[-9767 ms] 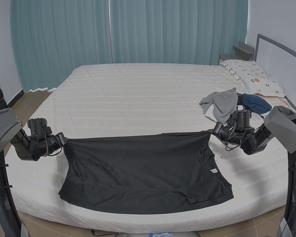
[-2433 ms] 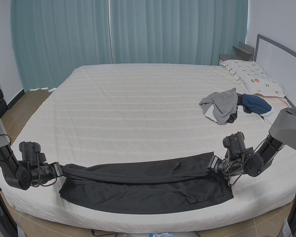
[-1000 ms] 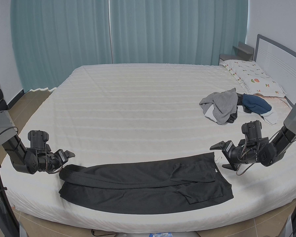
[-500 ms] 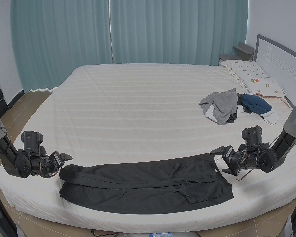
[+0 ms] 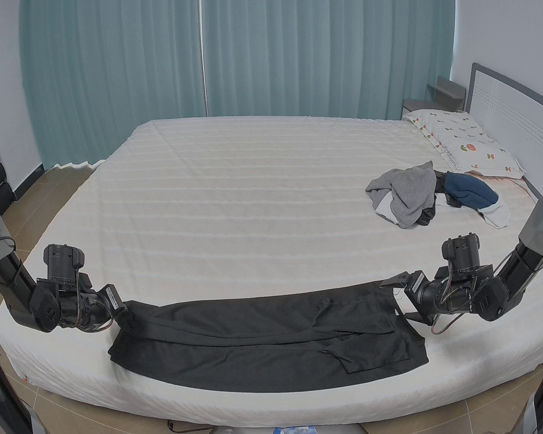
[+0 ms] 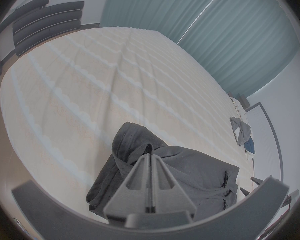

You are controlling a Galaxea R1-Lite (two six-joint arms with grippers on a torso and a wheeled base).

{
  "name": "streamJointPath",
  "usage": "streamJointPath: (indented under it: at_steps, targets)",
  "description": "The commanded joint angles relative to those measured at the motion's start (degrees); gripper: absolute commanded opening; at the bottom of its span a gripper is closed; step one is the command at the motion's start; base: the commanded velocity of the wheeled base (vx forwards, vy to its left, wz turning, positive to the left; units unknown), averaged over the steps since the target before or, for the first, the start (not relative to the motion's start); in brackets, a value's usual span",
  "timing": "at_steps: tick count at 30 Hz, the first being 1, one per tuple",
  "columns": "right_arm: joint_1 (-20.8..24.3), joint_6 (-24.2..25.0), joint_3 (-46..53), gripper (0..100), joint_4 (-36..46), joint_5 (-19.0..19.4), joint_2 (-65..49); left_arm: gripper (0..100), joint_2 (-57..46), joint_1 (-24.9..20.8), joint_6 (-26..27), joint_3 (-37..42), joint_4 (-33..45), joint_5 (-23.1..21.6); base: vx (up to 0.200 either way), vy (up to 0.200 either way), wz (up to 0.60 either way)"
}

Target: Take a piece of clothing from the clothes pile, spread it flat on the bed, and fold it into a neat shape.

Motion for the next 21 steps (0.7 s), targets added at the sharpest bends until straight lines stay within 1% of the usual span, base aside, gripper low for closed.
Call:
streamJointPath:
  at_steps: [1,2,3,5,6,8,10,15,19,21]
  targets:
    - [1.7,0.2,1.0,100,0.7,0.1,-3.2,0,-1.8,0.5,-0.1,0.0,-0.1,0.0,0.000,0.000,0.00]
    - [1.7,0.2,1.0,100,0.7,0.1,-3.2,0,-1.8,0.5,-0.1,0.0,-0.1,0.0,0.000,0.000,0.00]
    - [3.4,1.3,1.2,100,1.0,-0.2,-3.7,0,-3.9,0.8,-0.1,0.1,-0.1,0.0,0.000,0.000,0.00]
    - [4.2,2.2,1.0,100,1.2,-0.3,-3.8,0,-5.4,0.8,-0.4,0.2,-0.2,-0.1,0.000,0.000,0.00]
    - [5.8,5.7,0.4,100,2.1,-0.4,-3.9,0,-6.1,0.8,-0.5,0.2,-0.4,-0.1,0.000,0.000,0.00]
    - [7.0,7.7,-0.3,100,3.4,-0.5,-3.4,0,-6.7,0.7,-0.7,0.1,-0.6,-0.1,0.000,0.000,0.00]
    - [7.7,8.4,-1.0,100,5.2,-0.7,-3.0,0,-6.9,0.7,-0.8,0.0,-0.6,-0.1,0.000,0.000,0.00]
    - [7.9,9.4,-1.9,100,7.5,-1.3,-2.0,0,-6.9,0.7,-1.7,-0.4,-1.0,-0.6,0.000,0.000,0.00]
    - [8.5,9.4,-2.2,100,7.7,-3.3,0.4,0,-7.6,0.6,-7.2,-0.5,-5.6,-0.7,0.000,0.000,0.00]
    - [9.1,9.4,-2.5,100,7.8,-4.2,1.3,0,-7.5,0.5,-8.8,-0.2,-7.7,-0.7,0.000,0.000,0.00]
